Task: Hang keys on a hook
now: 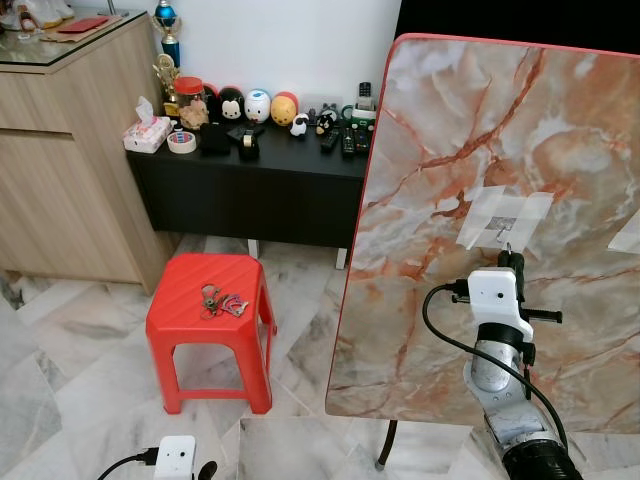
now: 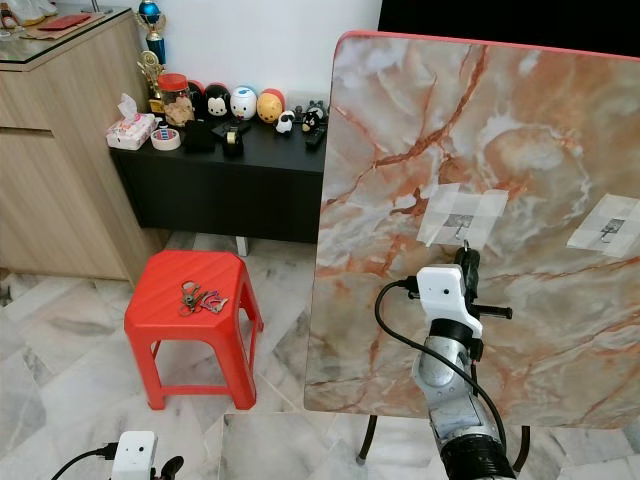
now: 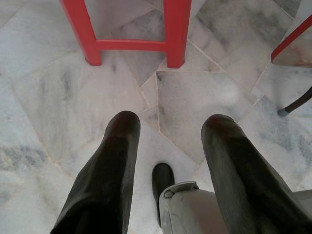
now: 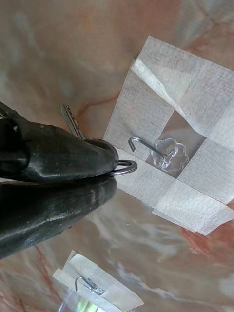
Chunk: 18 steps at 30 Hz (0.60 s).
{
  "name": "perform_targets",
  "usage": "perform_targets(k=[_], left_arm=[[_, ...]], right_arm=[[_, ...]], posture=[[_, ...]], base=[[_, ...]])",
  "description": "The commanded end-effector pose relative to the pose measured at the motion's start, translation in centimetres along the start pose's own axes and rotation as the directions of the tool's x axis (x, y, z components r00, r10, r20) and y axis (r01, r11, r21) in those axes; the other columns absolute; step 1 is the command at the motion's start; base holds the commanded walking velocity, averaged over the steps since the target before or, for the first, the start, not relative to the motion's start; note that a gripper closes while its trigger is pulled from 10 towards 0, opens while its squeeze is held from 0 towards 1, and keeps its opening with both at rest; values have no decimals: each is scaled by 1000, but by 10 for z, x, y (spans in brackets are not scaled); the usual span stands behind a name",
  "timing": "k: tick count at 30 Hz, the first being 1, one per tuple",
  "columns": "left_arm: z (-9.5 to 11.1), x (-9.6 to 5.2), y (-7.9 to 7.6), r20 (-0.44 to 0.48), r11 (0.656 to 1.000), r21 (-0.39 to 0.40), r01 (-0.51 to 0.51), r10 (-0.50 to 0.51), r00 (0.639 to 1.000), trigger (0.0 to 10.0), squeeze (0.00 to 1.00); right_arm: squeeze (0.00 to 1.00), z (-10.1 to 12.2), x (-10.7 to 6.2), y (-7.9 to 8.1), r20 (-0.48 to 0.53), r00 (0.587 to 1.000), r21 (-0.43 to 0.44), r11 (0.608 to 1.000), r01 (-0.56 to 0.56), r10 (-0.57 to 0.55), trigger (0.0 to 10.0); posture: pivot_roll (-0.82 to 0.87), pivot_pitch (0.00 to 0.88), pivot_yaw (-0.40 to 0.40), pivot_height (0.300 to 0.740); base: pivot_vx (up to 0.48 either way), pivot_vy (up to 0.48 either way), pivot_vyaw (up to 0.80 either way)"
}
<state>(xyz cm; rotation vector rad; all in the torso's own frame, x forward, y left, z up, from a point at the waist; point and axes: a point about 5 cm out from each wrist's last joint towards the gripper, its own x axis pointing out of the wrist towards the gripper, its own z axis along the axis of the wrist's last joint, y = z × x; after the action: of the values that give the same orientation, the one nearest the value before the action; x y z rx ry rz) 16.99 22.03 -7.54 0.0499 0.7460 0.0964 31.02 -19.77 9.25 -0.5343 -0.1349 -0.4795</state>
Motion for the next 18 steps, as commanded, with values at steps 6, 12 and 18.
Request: perform_targets(k=[6, 12, 18], left_arm=[[-1, 0, -3, -5, 1000, -3, 6, -6, 1000, 10000, 0], [-2, 0, -3, -7, 1000, -4, 6, -6, 1000, 10000, 0], [-1, 0, -3, -2, 1000, -2, 6, -6, 1000, 10000, 0]], right_arm=[[0, 5, 8, -3, 22, 1000, -12, 1000, 18, -18, 10000], [0, 6, 10, -2, 25, 1000, -18, 1000, 10, -9, 10000], [0, 7, 11, -2, 35, 999, -25, 1000, 3, -2, 10000]], posture=[[61, 0, -108, 740], [61, 0, -108, 740], [61, 0, -106, 740]], base=[[0, 0, 0], [0, 0, 0], [0, 0, 0]])
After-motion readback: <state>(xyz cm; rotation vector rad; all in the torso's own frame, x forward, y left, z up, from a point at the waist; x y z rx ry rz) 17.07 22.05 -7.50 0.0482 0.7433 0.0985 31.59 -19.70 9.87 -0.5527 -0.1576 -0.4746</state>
